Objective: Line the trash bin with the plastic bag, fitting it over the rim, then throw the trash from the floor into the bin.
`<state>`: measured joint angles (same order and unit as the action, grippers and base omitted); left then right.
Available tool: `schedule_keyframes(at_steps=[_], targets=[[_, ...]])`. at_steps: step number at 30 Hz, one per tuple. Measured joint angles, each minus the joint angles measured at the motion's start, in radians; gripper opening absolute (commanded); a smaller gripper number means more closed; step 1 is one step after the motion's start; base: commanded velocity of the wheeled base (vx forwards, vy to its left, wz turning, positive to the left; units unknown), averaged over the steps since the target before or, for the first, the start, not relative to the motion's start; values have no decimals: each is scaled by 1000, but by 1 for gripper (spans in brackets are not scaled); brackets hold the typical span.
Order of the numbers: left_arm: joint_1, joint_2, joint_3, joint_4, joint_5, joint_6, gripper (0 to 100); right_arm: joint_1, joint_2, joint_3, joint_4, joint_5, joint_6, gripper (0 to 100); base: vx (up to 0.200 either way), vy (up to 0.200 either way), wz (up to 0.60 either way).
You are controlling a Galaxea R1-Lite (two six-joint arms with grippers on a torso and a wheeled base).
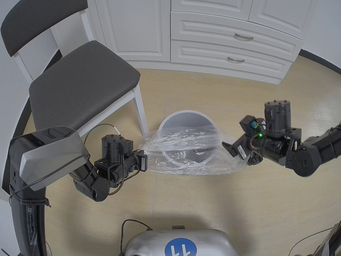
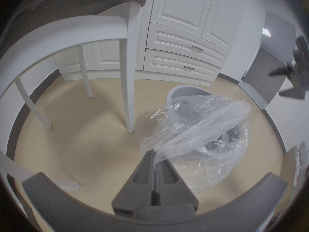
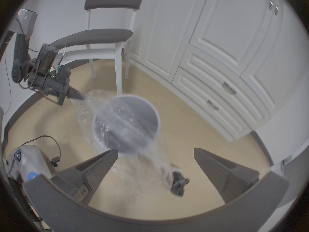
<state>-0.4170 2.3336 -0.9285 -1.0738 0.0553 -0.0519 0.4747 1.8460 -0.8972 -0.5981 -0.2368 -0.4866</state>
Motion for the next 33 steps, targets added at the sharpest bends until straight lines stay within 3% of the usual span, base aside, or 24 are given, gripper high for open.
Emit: schedule_keyframes(at_steps=[4,5,11,14,22,33], targets=[[-7,-9,12,-3,-12,1,0,74,31,-171,111,-46,-90,100,0,0,0],[-7,-10,12,-2,-15,1,100,95,43,-199,129,-53,-109,100,0,0,0],[19,-10,4,16,-67,0,100,192,120,-278,172,-79,-260,100,0,0,0],[44,-10,1,23,-101,-1,100,208,151,-282,178,-84,-293,100,0,0,0],[109,-23,19,24,-197,3,100,198,219,-283,178,-85,-298,100,0,0,0],[122,-46,40,21,-206,5,100,169,329,-383,178,-85,-284,100,0,0,0]])
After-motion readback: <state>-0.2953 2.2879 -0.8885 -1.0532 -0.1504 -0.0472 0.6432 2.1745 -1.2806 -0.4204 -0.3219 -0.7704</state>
